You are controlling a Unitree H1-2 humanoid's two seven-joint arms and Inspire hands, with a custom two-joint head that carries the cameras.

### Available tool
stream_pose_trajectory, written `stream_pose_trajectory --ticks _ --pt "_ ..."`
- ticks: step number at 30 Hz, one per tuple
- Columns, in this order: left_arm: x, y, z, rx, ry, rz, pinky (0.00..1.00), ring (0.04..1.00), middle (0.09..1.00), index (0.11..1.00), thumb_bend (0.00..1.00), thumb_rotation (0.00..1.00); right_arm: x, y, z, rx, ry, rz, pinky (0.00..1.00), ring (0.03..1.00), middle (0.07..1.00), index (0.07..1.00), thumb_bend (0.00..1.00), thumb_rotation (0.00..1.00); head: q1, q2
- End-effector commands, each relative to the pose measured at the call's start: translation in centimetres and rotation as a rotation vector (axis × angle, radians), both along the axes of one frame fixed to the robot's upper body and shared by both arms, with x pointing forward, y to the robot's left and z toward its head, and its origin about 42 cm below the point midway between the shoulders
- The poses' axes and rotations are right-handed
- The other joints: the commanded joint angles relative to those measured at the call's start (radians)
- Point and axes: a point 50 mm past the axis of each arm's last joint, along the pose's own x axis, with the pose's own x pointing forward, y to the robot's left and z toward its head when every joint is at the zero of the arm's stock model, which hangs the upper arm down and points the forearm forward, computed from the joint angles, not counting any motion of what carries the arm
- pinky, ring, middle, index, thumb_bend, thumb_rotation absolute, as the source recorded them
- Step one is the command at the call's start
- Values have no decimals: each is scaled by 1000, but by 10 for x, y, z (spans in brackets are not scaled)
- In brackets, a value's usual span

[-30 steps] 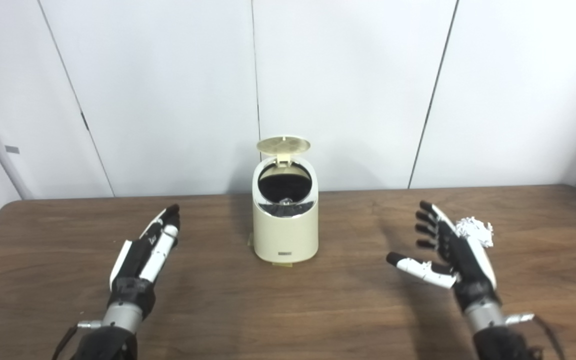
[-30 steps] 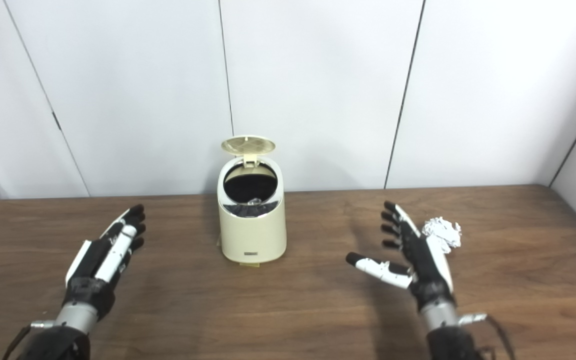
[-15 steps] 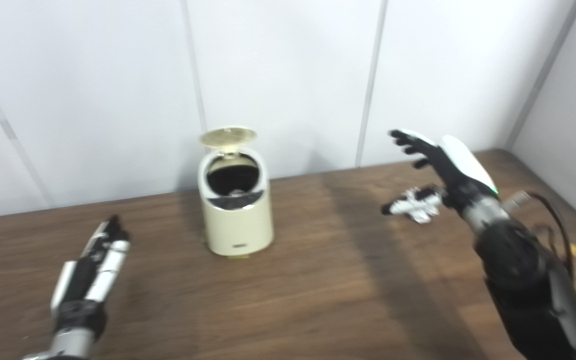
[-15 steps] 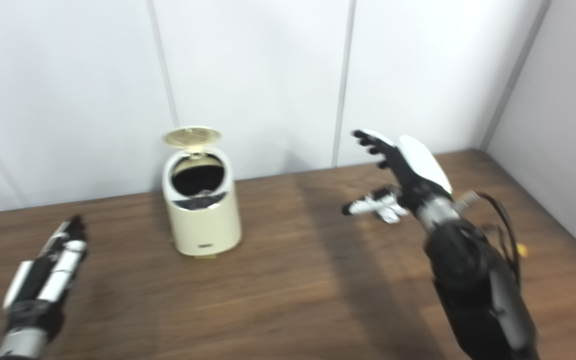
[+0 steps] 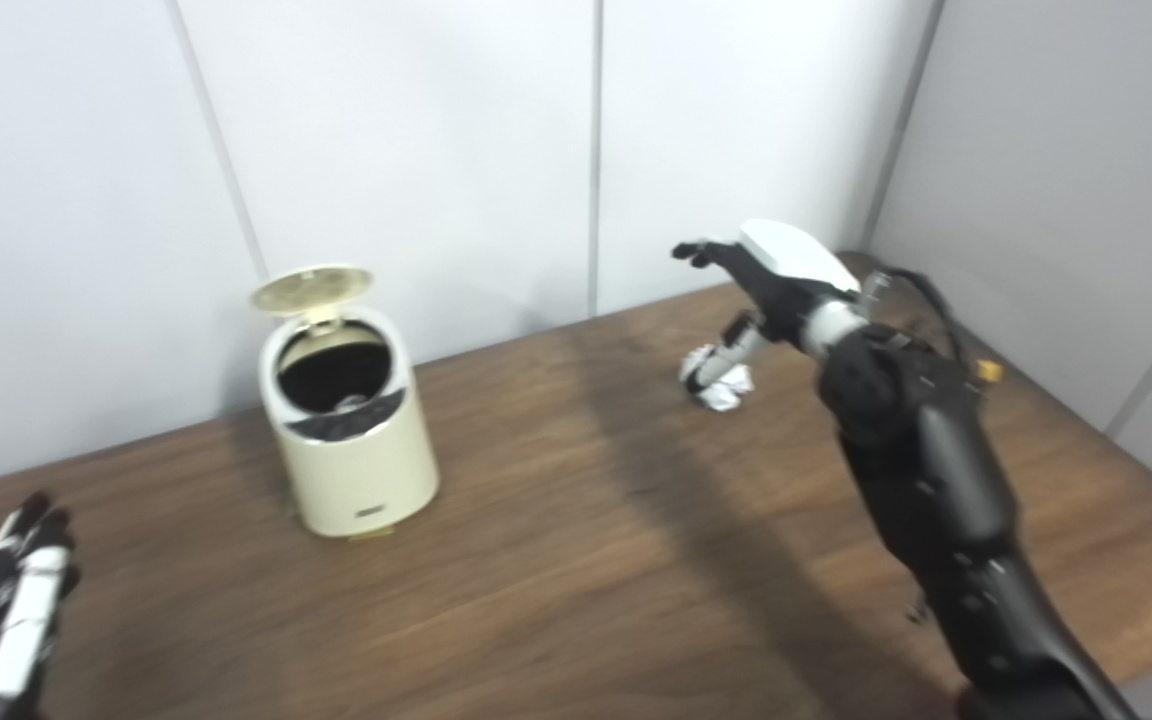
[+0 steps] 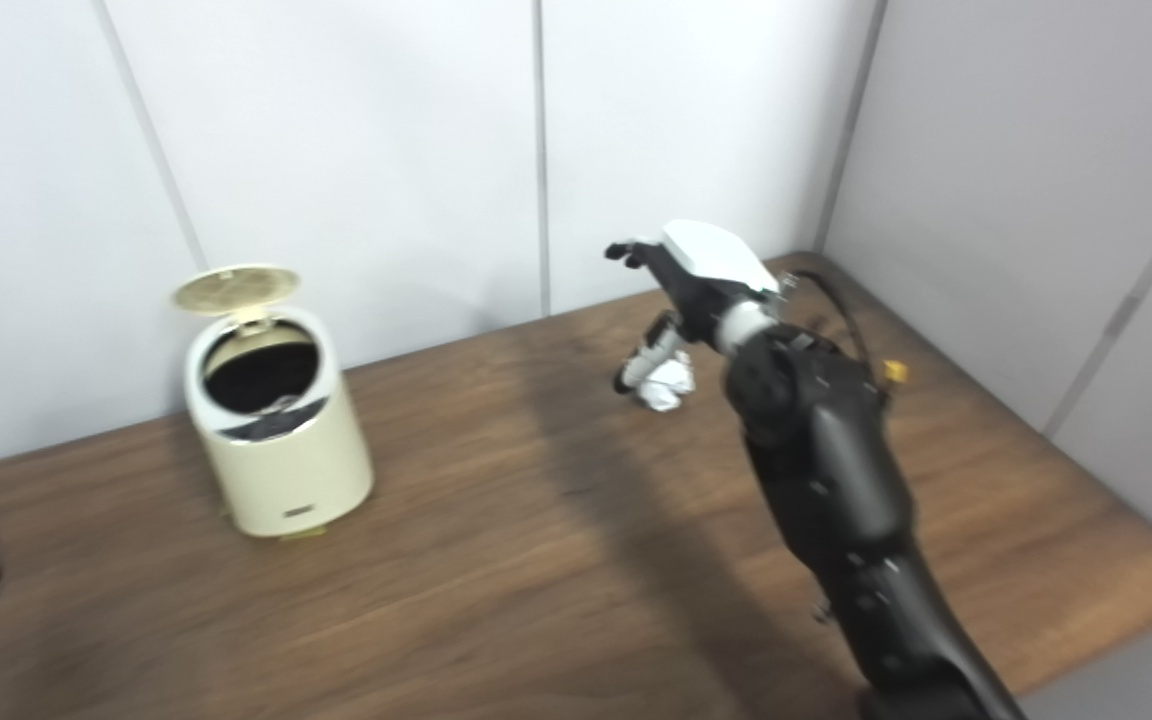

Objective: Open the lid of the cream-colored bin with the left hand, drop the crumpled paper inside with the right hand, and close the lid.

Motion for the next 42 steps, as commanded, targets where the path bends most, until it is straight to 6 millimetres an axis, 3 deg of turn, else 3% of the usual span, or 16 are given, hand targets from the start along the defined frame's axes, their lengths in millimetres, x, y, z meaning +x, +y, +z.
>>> stream_pose_trajectory --ticks 1,6,11,15,16,18,19,20,23,24,30,38,42 --pt "8 -1 28 24 -91 -14 927 938 924 978 480 631 8 0 29 -17 -64 -25 769 904 897 851 897 73 -1 1" --pt "9 1 27 4 -92 -20 915 922 910 973 487 611 28 -6 25 -25 -12 -68 751 906 919 850 896 59 0 7" --pt "8 -2 30 -16 -88 -24 908 906 906 959 530 566 48 -11 17 -35 32 -79 712 815 838 836 926 31 0 12" --pt "7 -3 33 -13 -87 -31 908 905 906 952 545 552 65 -12 7 -78 93 -82 688 825 863 853 926 44 6 18" --pt "6 -4 33 -4 -86 -31 900 905 904 949 549 561 69 -12 5 -86 101 -84 631 786 830 853 925 47 7 18" --pt "6 -5 34 5 -83 -30 889 906 904 945 551 578 74 -10 0 -92 105 -88 409 552 633 849 933 40 8 19" --pt "5 -5 34 6 -83 -30 887 906 905 944 550 581 76 -9 -3 -106 116 -91 354 488 579 848 935 37 11 21" --pt "5 -6 35 12 -81 -28 882 904 903 943 550 584 78 -7 -6 -124 131 -92 441 616 680 846 933 54 15 23" --pt "4 -6 34 15 -81 -26 858 897 897 935 566 593 84 -4 -17 -146 187 -94 656 819 853 864 927 104 21 27" --pt "3 -6 34 11 -80 -25 860 897 896 935 574 587 86 -5 -21 -141 197 -96 687 854 889 867 928 114 21 27" --pt "2 -3 35 10 -79 -12 856 886 882 923 576 568 88 -8 -38 -121 236 -96 779 910 921 859 922 88 27 34" --pt "1 -1 36 38 -77 -13 863 902 886 919 578 606 85 -19 -43 -145 276 -115 693 852 890 868 885 95 28 37" --pt "1 -2 36 53 -72 -18 865 908 894 914 580 622 84 -27 -44 -108 240 -141 743 889 915 877 868 100 33 39"
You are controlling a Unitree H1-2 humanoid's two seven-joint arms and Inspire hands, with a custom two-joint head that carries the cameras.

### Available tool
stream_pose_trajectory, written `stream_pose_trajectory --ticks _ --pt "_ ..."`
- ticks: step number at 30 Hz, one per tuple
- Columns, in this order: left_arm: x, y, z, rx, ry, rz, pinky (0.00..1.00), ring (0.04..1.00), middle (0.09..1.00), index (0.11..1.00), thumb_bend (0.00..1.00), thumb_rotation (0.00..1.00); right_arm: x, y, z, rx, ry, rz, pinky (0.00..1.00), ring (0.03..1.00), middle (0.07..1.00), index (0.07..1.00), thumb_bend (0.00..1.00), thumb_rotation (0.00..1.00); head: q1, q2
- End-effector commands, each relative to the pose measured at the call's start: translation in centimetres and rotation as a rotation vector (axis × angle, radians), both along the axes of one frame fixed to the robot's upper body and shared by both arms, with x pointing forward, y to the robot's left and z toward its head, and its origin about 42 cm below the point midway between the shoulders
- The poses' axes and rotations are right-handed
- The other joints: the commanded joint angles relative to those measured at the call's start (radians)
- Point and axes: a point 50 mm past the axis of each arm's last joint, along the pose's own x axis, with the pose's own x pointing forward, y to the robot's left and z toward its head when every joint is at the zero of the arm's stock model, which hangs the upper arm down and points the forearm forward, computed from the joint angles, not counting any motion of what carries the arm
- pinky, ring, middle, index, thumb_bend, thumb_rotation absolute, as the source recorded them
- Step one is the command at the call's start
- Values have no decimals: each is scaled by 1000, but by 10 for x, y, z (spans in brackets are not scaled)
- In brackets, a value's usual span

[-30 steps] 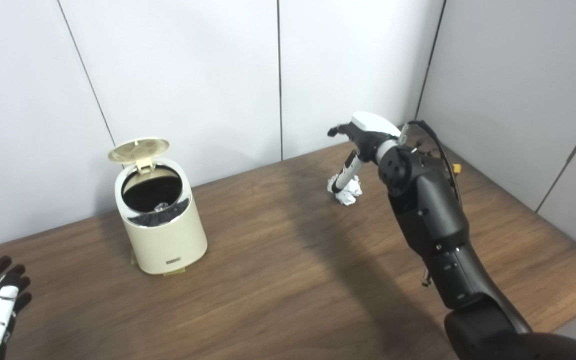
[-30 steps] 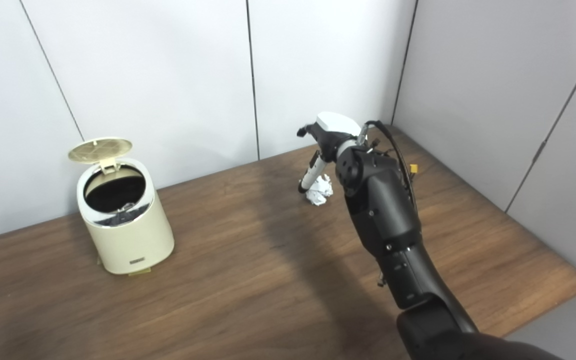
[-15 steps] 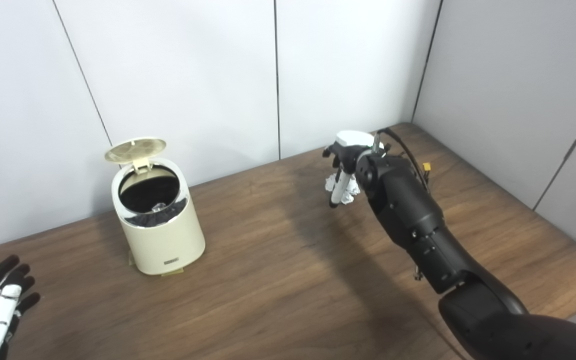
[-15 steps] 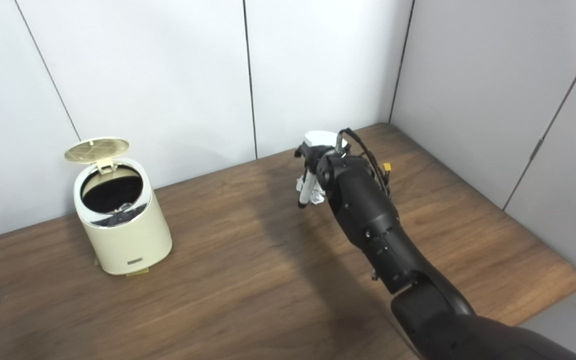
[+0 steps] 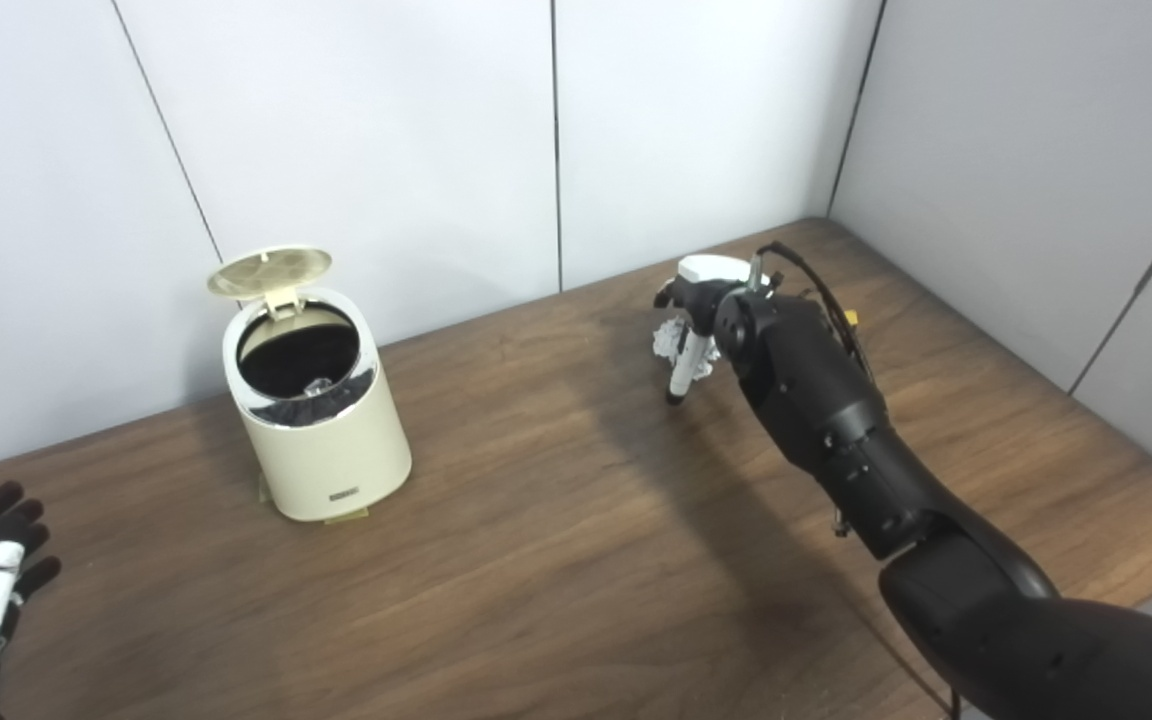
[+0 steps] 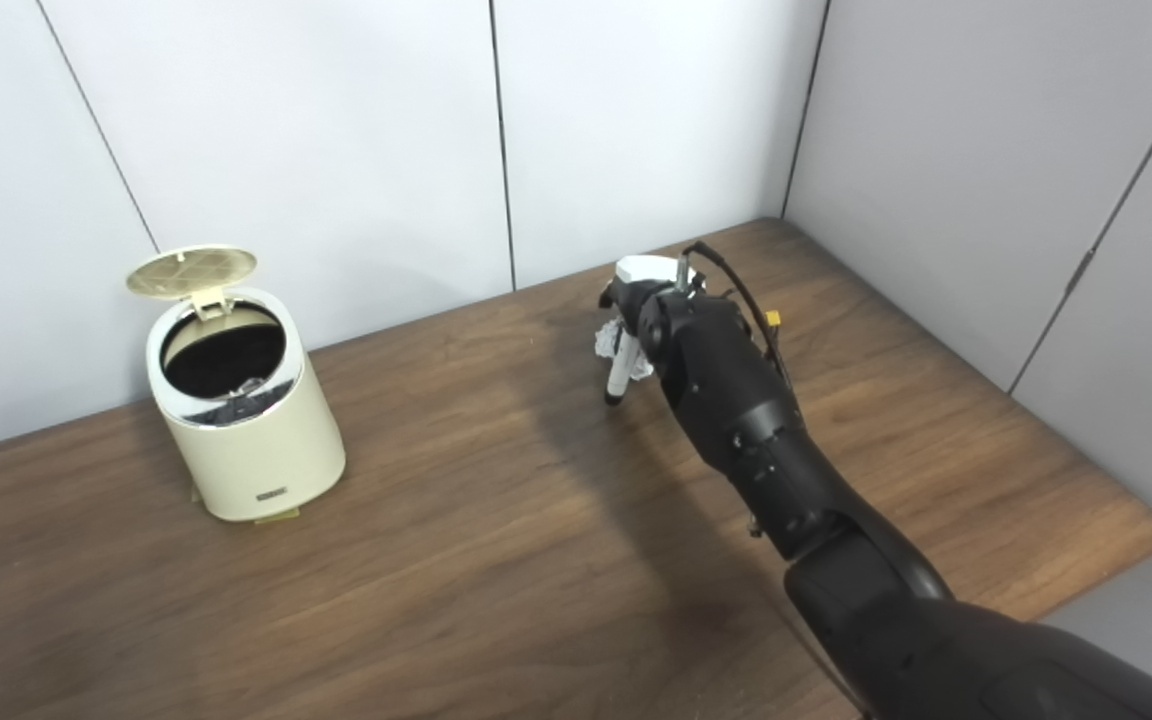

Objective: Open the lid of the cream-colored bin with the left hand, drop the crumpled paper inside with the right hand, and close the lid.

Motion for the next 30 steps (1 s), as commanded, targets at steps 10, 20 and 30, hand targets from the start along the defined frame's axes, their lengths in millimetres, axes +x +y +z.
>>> stream_pose_trajectory --ticks 10,20,30 --pt "3 -4 23 42 -70 -24 913 924 900 925 582 604 -3 -27 27 108 -220 -106 728 808 833 821 898 105 19 6" --pt "2 -11 28 78 -76 -30 977 958 927 944 563 625 -10 -37 23 278 -274 -192 734 783 780 814 909 69 32 11" --pt "2 -17 33 96 -96 -40 1000 981 957 972 493 630 -8 -18 21 290 -246 -151 709 790 809 826 912 95 56 25"
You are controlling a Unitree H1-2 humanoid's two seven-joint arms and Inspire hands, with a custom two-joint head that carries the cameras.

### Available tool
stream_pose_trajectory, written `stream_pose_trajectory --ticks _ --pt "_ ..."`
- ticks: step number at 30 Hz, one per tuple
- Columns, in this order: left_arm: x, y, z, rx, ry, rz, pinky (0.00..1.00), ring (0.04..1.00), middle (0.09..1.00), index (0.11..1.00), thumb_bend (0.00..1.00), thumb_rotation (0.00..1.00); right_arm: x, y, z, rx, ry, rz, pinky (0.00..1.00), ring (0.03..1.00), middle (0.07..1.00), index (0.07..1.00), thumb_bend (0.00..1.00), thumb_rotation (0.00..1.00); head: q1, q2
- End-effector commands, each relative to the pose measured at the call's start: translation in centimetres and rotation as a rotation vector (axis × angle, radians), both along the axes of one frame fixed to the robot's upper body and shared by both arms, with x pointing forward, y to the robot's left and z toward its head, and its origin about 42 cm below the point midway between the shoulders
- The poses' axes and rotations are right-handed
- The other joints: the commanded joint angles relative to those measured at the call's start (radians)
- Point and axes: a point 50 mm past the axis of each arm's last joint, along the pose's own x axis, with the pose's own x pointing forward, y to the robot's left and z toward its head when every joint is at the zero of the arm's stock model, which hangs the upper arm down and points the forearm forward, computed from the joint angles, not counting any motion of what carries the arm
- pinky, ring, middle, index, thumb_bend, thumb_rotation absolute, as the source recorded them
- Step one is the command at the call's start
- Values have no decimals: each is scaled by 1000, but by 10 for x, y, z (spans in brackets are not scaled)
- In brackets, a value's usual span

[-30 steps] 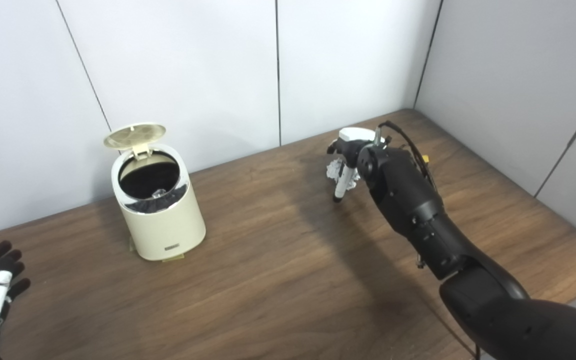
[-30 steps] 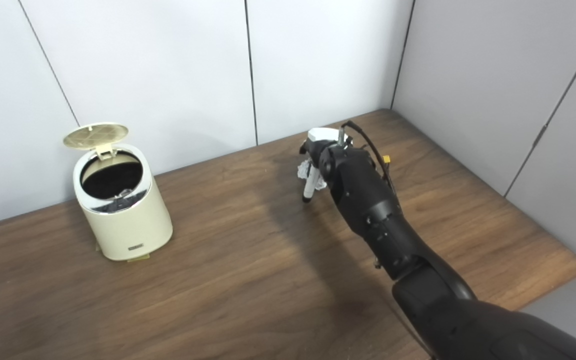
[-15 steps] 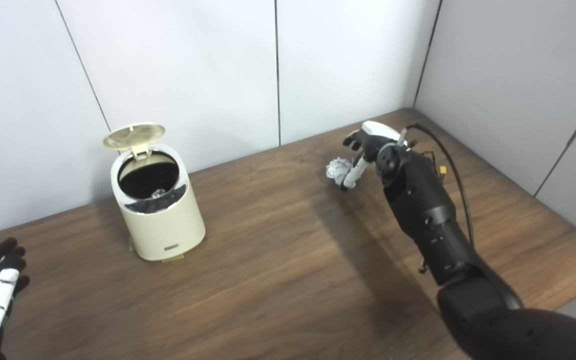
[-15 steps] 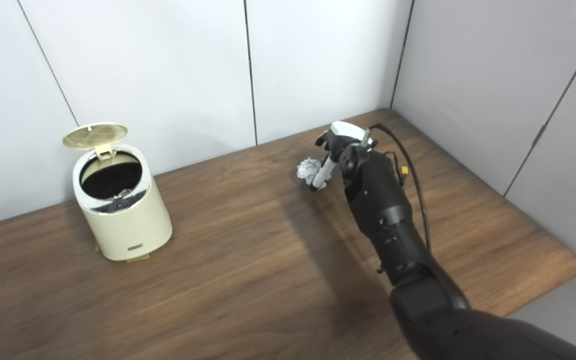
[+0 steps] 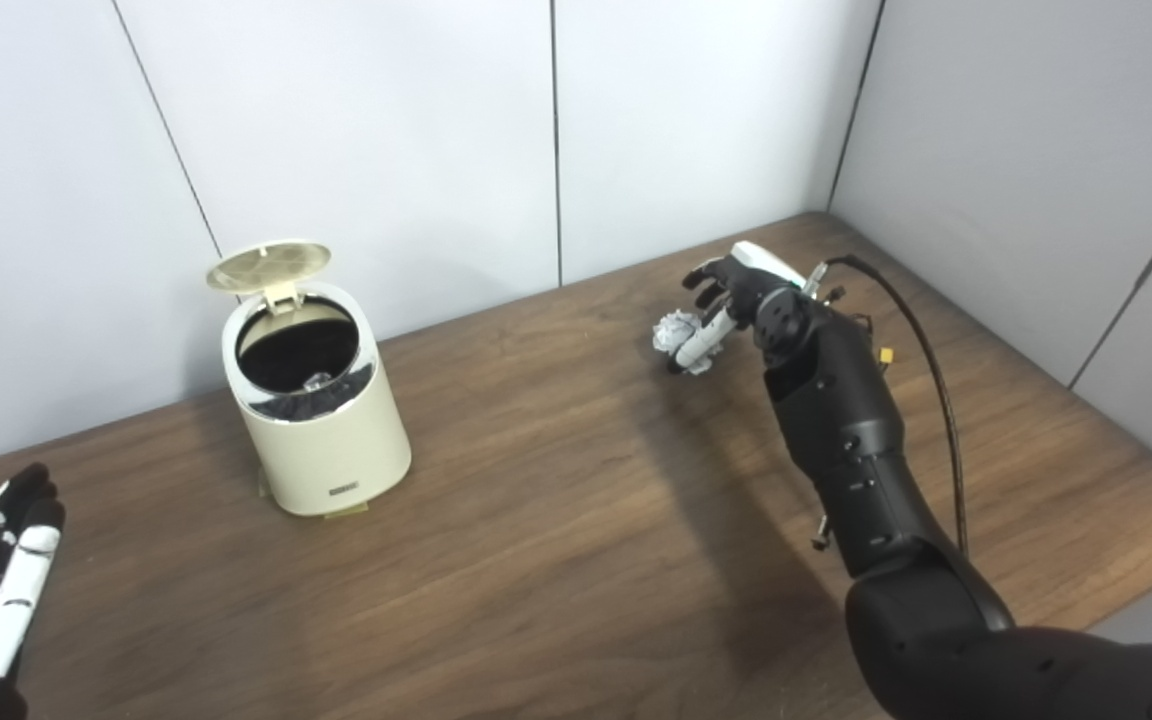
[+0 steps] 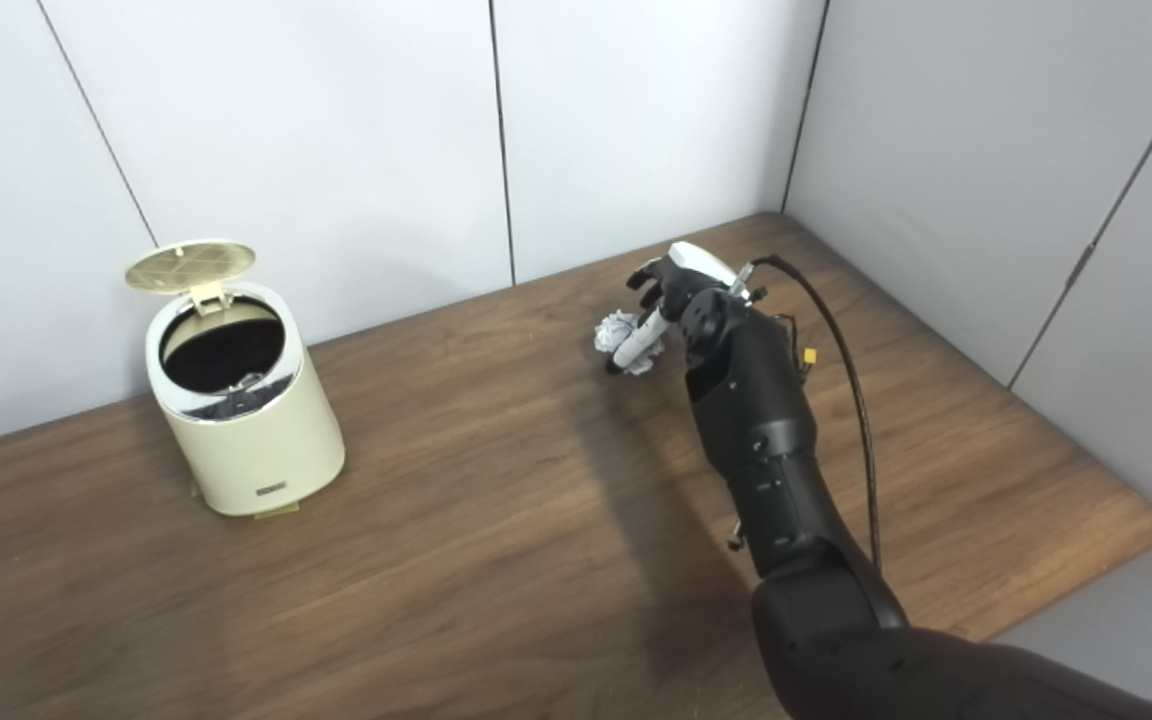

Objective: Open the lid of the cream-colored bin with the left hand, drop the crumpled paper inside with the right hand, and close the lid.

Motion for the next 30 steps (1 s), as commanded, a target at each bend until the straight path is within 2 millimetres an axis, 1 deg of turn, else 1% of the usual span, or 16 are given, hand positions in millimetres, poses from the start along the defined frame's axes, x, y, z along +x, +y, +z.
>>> stream_pose_trajectory --ticks 1,5,8,11,13,14,16,17,18,19,21,23,26,30 --pt "6 0 21 35 -68 4 1000 983 958 974 487 632 8 3 33 -34 -84 11 713 794 814 827 908 97 -1 1" --pt "5 -2 22 31 -74 4 1000 983 958 981 478 625 10 6 34 -66 -63 40 725 807 831 828 897 111 4 3" --pt "5 -4 23 24 -77 3 1000 985 958 983 457 616 10 8 35 -90 -55 49 723 791 817 818 894 118 6 7" --pt "5 -5 23 32 -79 1 1000 985 961 981 455 615 10 6 32 -137 -46 58 702 773 795 800 903 131 10 8" --pt "5 -5 23 37 -78 1 1000 984 961 982 449 625 9 4 30 -197 -45 69 666 740 766 770 911 146 12 10" --pt "5 -5 23 35 -78 2 1000 984 960 984 451 632 9 3 29 -216 -50 70 650 720 747 748 904 132 13 11" --pt "5 -5 23 39 -78 2 1000 986 960 986 456 639 8 1 27 -239 -67 67 610 659 692 688 874 61 15 13" --pt "5 -5 23 39 -79 1 1000 985 960 987 458 643 7 1 27 -249 -76 65 534 576 615 628 795 25 17 14" --pt "5 -5 23 38 -80 0 1000 984 958 986 456 643 7 1 27 -255 -87 61 477 507 544 581 662 12 19 15" --pt "5 -5 24 36 -81 -1 1000 984 957 985 454 641 7 1 27 -258 -95 59 429 432 513 565 573 5 19 15" --pt "5 -5 24 33 -82 -1 1000 983 956 983 454 638 6 1 25 -264 -114 51 388 397 493 543 529 1 20 16" --pt "5 -5 25 31 -84 -2 1000 983 955 982 457 634 5 1 24 -281 -132 43 367 390 488 533 519 0 20 16" --pt "5 -5 25 37 -85 -2 1000 985 954 981 455 640 4 0 22 -304 -163 23 393 401 492 493 520 0 21 19" --pt "6 -5 25 36 -85 -6 1000 988 959 985 455 644 2 -1 22 -295 -195 3 393 398 495 494 520 0 22 19"
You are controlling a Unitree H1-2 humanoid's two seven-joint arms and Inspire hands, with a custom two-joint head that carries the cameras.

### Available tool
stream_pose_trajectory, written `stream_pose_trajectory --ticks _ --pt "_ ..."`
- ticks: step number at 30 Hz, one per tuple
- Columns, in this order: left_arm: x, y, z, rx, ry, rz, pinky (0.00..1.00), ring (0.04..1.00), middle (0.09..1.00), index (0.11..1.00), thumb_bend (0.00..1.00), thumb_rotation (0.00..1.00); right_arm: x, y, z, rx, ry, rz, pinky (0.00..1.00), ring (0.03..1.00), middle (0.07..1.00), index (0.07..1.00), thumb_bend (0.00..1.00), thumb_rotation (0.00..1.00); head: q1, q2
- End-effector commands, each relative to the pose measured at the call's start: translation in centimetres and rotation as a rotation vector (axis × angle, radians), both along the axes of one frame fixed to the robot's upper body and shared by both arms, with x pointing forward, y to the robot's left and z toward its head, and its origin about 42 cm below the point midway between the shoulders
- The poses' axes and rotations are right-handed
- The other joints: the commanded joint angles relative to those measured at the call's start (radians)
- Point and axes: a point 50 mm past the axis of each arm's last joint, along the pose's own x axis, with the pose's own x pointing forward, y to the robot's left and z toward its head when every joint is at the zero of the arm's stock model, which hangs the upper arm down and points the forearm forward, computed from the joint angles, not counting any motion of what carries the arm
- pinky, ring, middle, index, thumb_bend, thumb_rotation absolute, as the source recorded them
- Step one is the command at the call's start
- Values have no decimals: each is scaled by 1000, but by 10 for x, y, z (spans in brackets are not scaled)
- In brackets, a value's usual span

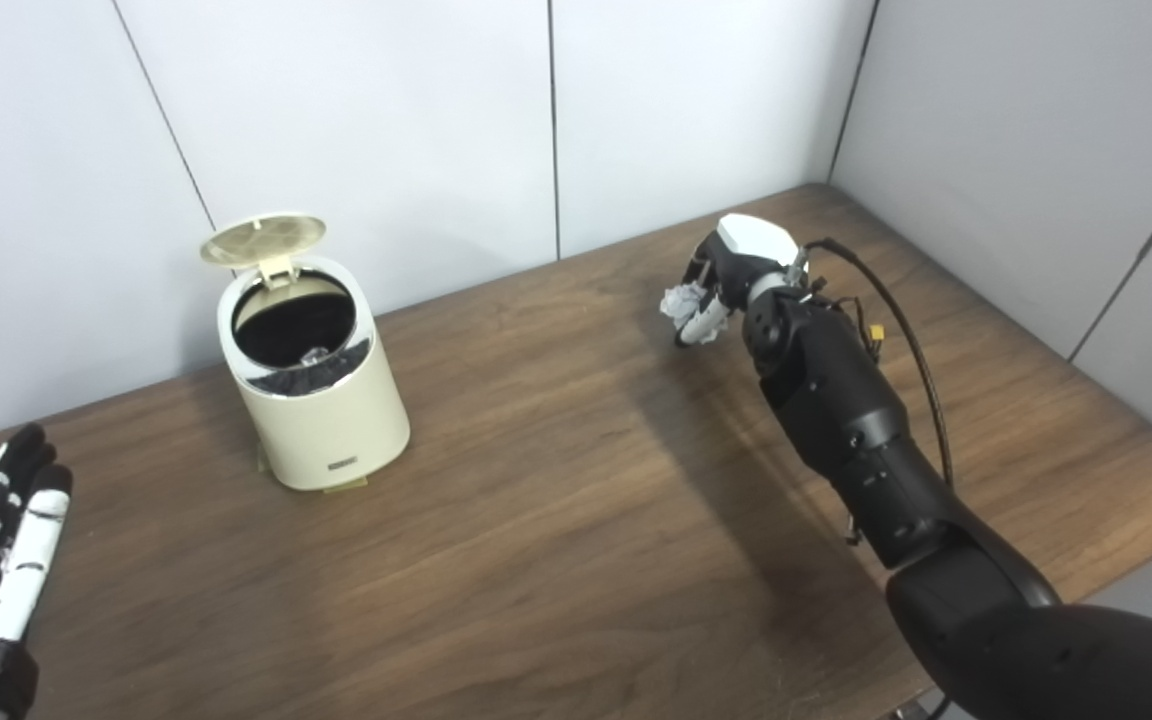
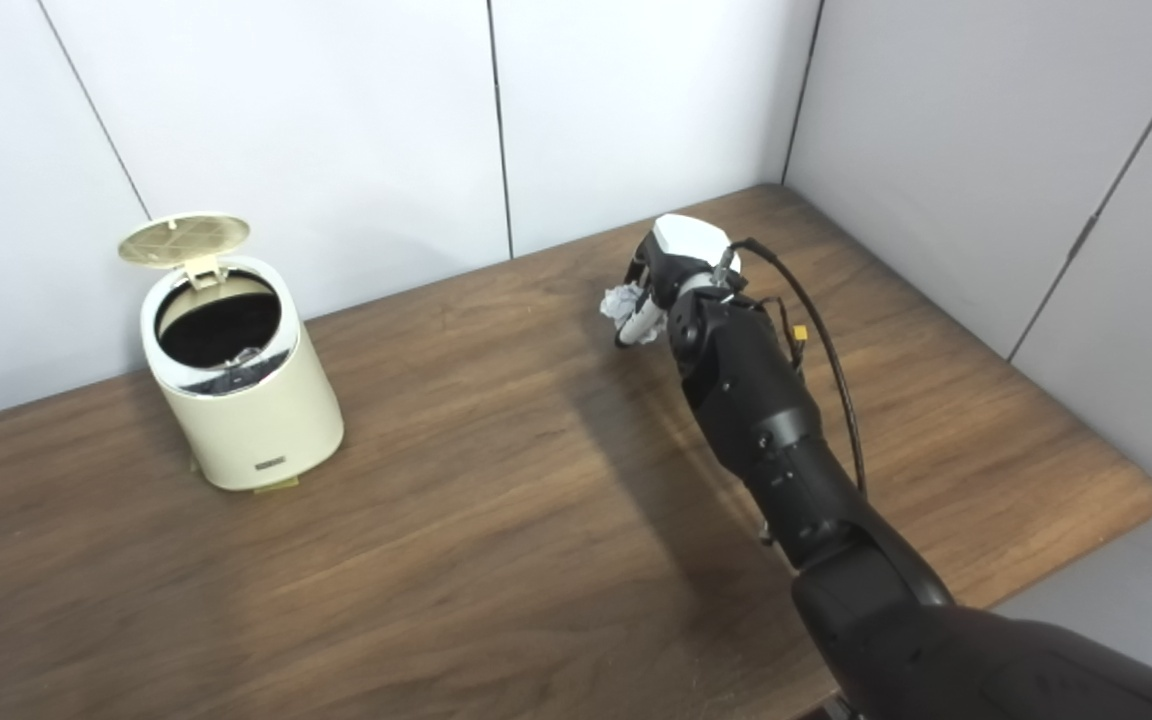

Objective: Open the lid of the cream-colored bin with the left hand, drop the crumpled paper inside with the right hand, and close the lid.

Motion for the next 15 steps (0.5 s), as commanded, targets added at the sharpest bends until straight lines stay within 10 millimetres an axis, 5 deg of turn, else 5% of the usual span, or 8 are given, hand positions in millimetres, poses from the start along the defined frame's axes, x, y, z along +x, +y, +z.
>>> stream_pose_trajectory --ticks 1,7,15 --pt "6 -1 25 15 -81 -8 1000 988 959 986 458 643 5 -7 29 -32 -98 -20 399 400 499 491 520 0 -1 1" --pt "6 -3 23 20 -76 -2 1000 981 955 979 461 635 -1 -6 31 22 -162 -17 385 393 498 511 517 0 22 -4" --pt "4 -8 17 -27 -58 -29 1000 994 984 1000 386 564 -12 10 46 59 -292 140 338 383 504 530 512 0 143 -35"
